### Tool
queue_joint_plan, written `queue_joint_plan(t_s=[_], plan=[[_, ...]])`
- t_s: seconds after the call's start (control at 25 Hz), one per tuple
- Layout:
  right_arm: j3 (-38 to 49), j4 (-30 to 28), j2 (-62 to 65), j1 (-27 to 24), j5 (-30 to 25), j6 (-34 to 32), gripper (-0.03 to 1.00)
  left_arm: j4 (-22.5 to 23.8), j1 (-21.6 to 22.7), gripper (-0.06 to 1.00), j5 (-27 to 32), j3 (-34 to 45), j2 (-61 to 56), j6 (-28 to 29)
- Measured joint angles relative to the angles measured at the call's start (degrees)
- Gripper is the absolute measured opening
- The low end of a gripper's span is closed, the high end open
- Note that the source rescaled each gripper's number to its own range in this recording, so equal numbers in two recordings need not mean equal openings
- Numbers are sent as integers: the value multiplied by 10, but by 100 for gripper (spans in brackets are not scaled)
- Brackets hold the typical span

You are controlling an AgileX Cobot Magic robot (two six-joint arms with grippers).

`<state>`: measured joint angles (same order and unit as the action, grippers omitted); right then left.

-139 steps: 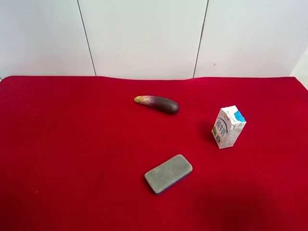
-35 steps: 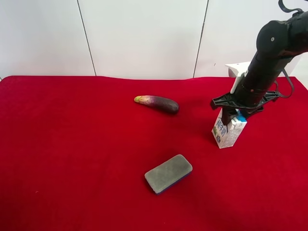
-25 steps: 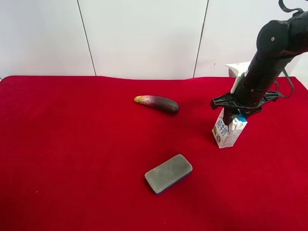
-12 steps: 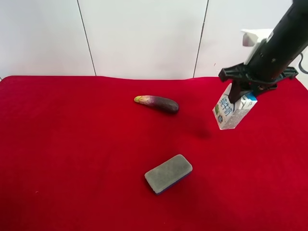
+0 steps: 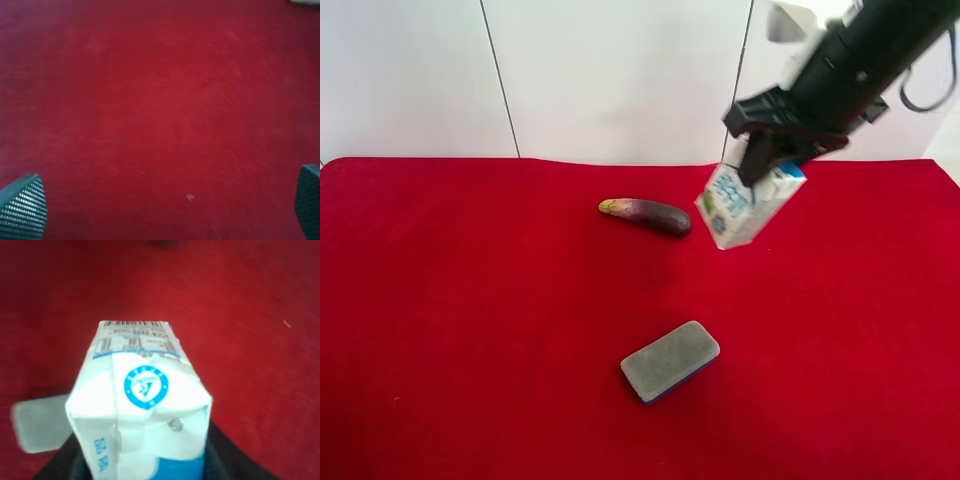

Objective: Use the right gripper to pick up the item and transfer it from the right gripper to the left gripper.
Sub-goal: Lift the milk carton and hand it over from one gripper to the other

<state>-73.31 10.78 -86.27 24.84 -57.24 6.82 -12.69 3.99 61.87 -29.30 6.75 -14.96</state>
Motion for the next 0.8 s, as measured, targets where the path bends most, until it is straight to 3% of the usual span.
queue_joint_plan(t_s=[0.16, 0.4, 0.8], plan=[[-15, 10, 0, 58, -2, 0, 0, -50, -28, 100, 1, 0, 47, -48], [-16, 40, 0, 126, -5, 1, 0, -54, -108, 100, 10, -7, 80, -78], [-16, 128, 0, 159, 24, 17, 0, 18, -250, 100, 9, -99, 188, -94]])
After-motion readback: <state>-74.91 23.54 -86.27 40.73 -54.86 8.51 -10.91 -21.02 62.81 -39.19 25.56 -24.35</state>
